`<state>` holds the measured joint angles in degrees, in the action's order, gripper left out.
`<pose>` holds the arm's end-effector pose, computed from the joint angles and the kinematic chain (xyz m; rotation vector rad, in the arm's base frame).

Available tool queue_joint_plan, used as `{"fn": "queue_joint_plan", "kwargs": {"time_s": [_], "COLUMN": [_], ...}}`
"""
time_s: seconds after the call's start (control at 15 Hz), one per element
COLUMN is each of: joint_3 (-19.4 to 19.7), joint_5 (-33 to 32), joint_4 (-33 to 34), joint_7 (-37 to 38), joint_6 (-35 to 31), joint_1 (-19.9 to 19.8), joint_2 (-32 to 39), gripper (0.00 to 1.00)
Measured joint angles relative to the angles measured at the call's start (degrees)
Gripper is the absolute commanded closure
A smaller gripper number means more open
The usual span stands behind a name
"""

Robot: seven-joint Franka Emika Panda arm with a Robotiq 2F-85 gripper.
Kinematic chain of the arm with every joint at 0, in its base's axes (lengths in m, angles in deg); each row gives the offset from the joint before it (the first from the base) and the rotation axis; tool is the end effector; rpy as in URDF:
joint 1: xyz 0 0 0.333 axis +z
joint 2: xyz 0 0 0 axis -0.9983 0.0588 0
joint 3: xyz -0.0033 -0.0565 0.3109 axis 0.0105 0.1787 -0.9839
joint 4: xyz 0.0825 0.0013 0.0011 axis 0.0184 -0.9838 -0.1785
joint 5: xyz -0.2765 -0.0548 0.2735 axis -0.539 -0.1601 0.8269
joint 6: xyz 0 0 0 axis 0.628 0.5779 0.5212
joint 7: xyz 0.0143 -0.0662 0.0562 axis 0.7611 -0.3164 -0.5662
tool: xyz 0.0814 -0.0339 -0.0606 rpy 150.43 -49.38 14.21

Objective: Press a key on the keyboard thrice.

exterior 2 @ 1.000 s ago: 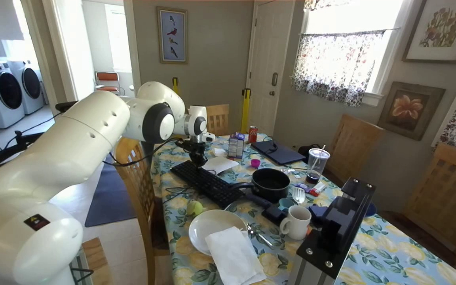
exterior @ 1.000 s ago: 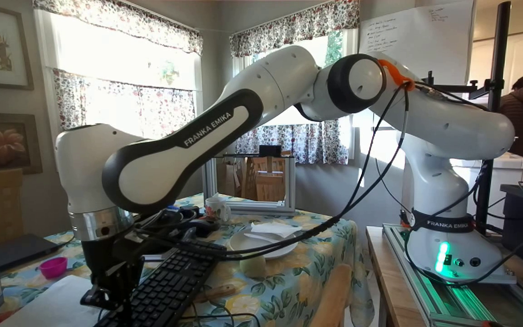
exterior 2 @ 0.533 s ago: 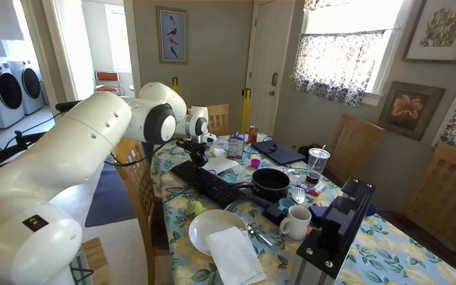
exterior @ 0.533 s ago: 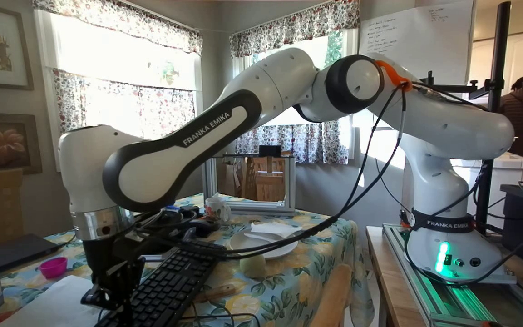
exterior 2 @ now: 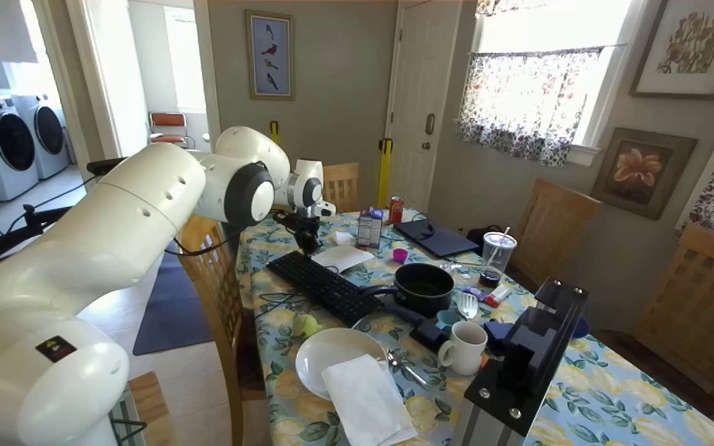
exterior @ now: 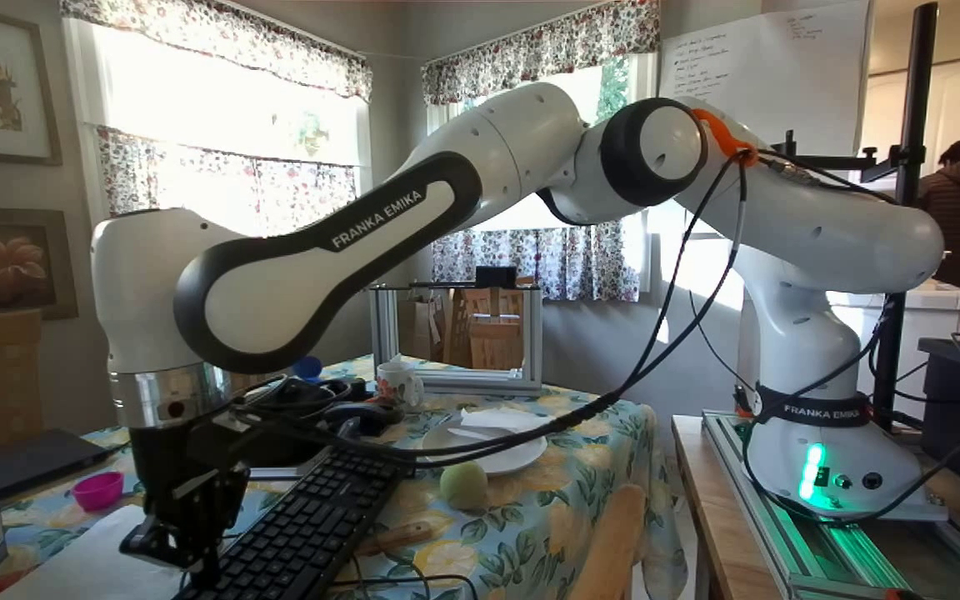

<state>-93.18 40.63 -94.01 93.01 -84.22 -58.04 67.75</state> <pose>0.6473 0.4215 0.2116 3.1111 0.1662 0.0055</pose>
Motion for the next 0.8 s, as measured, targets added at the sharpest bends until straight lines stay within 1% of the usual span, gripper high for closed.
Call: {"fn": "queue_joint_plan", "kwargs": {"time_s": [0.8], "joint_3": [0.2], "joint_5": [0.0], "joint_4": [0.0], "joint_7": [0.0], "joint_6": [1.1], "joint_1": [-0.6], "joint_2": [0.6], "gripper": [1.00]}}
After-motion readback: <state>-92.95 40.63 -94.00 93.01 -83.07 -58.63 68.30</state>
